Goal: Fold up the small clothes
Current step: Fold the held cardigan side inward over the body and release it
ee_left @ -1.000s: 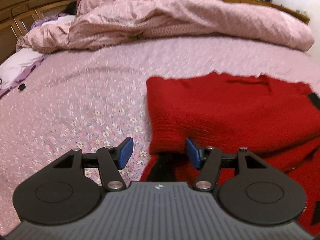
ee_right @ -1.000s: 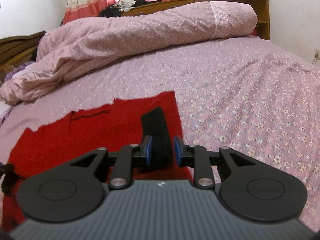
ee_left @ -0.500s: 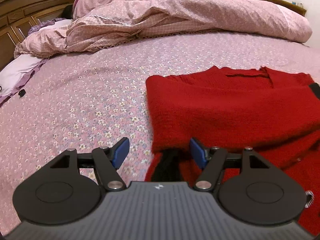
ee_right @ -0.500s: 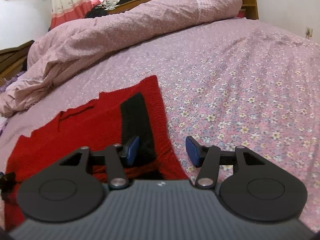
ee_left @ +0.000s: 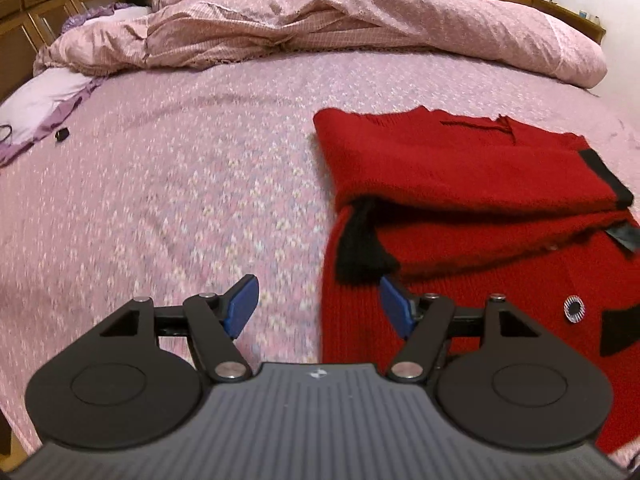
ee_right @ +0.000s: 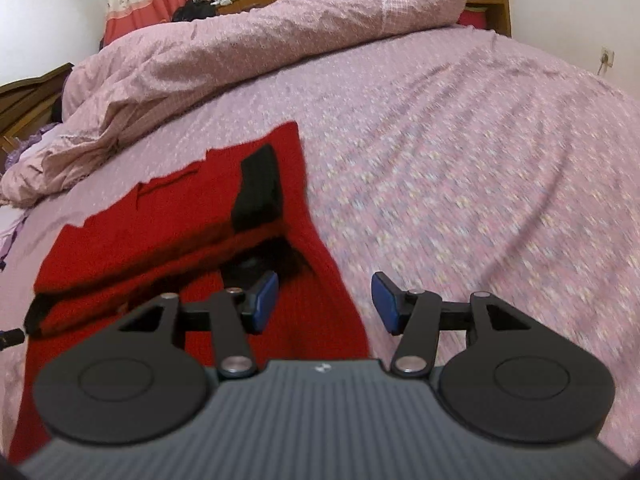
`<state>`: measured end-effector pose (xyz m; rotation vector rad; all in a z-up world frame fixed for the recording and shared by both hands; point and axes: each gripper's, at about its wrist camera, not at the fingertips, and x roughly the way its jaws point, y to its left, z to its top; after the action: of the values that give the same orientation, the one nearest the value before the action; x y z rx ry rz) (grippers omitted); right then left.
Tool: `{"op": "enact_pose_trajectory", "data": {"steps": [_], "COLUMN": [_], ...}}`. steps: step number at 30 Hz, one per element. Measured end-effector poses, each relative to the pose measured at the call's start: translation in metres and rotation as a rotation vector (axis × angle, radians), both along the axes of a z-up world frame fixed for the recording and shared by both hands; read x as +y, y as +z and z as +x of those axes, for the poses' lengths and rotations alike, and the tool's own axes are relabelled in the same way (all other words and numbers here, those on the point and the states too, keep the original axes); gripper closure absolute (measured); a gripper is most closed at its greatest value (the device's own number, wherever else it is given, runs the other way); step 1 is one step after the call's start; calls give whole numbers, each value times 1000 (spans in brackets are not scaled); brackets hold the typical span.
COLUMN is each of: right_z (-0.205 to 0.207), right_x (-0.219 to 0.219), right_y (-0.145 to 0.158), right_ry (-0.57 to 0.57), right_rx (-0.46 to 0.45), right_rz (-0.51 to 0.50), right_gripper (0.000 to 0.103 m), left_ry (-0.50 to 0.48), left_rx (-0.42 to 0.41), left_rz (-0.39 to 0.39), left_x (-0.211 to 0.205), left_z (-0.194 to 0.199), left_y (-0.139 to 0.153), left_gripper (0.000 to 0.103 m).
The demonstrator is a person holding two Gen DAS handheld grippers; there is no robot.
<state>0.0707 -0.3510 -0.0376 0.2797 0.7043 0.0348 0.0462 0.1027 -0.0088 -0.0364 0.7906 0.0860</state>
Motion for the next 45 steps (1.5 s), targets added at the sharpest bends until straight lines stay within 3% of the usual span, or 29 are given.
{"op": "enact_pose_trajectory", "data": {"steps": [12, 18, 23, 26, 32, 37, 42, 45], "right_z": [-49, -66, -75, -80, -81, -82, -81, -79], "right_x": [-6, -3, 1, 3, 0, -9, -6, -6], "right_y": [-6, -15, -17, -18, -15, -13, -13, -14], "right_ry": [12, 46, 78, 99, 117, 157, 186, 194], "right_rx": [45, 74, 79, 82, 92, 100, 117, 122], "right_rz": [24, -3, -54, -80, -29, 112, 132, 143], "right_gripper": [49, 49, 47, 47, 44, 45, 45, 45], "left_ry": [-22, -21, -48, -71, -110, -128, -172, -188], "left_rx": [59, 102, 141, 131, 147, 158, 194, 207], "left_rz": [-68, -72, -121, -114, -168, -210, -295, -277], "left_x": [-3, -6, -7, -11, -16, -14, -14, -21], "left_z": [-47, -68, -77, -82, -83, -84, -85, -84], "left_y": [-10, -19, -26, -29, -34, -35, -43, -45], "left_gripper": [31, 31, 31, 30, 30, 30, 30, 30]}}
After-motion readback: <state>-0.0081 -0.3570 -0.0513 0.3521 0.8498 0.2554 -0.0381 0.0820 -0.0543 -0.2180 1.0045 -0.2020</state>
